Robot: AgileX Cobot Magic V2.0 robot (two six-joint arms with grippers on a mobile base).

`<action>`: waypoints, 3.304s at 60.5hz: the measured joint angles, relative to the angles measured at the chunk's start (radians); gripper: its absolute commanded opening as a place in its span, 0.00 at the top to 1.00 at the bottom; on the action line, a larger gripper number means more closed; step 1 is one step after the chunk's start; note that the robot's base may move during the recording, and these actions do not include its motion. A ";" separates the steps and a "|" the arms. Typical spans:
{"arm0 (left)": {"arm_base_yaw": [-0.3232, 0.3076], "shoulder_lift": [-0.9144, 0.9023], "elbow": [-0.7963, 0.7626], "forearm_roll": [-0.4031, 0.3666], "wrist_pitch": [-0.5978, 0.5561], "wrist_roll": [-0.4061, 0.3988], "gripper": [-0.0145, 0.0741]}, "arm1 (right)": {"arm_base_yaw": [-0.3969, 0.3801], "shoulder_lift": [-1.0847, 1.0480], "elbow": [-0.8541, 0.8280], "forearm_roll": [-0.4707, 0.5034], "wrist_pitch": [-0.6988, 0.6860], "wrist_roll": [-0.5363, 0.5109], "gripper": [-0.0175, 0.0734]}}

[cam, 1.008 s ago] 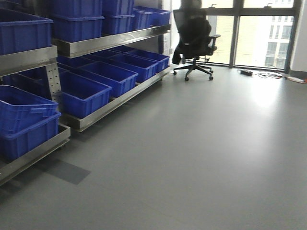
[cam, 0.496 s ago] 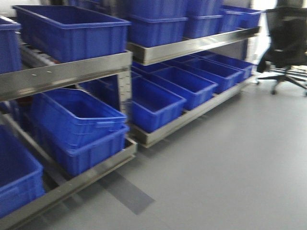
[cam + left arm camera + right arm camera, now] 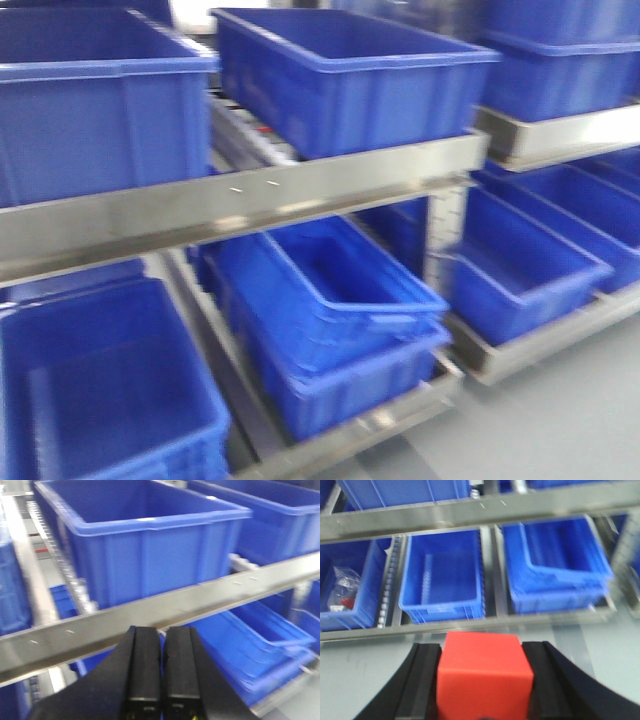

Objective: Pick red cube and place on left shelf
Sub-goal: 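Drive the base to the blue crate shelf holding the red cube, then move the right gripper over the blue crate on the shelf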

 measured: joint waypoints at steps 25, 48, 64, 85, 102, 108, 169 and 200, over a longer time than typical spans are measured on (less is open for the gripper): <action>0.000 0.000 0.000 0.000 0.000 0.000 0.72 | 0.000 0.000 0.000 0.000 0.000 0.000 0.56; 0.000 0.000 0.000 0.000 0.000 0.000 0.72 | 0.000 0.000 0.000 0.000 0.000 0.000 0.56; 0.000 0.000 0.000 0.000 0.000 0.000 0.72 | 0.000 0.000 0.000 0.000 0.000 0.000 0.56; 0.000 0.000 0.000 0.000 0.000 0.000 0.72 | 0.000 0.000 0.000 0.000 0.000 0.000 0.56; 0.000 0.000 0.000 0.000 0.000 0.000 0.72 | 0.000 0.000 0.000 0.000 0.000 0.000 0.56; 0.000 0.000 0.000 0.000 0.000 0.000 0.72 | 0.000 0.000 0.000 0.000 0.000 0.000 0.56; 0.000 0.000 0.000 0.000 0.000 0.000 0.72 | 0.000 0.550 -0.505 0.000 0.135 0.000 0.56; 0.000 0.000 0.000 0.000 0.000 0.000 0.72 | -0.036 1.177 -0.756 -0.071 0.154 0.000 0.56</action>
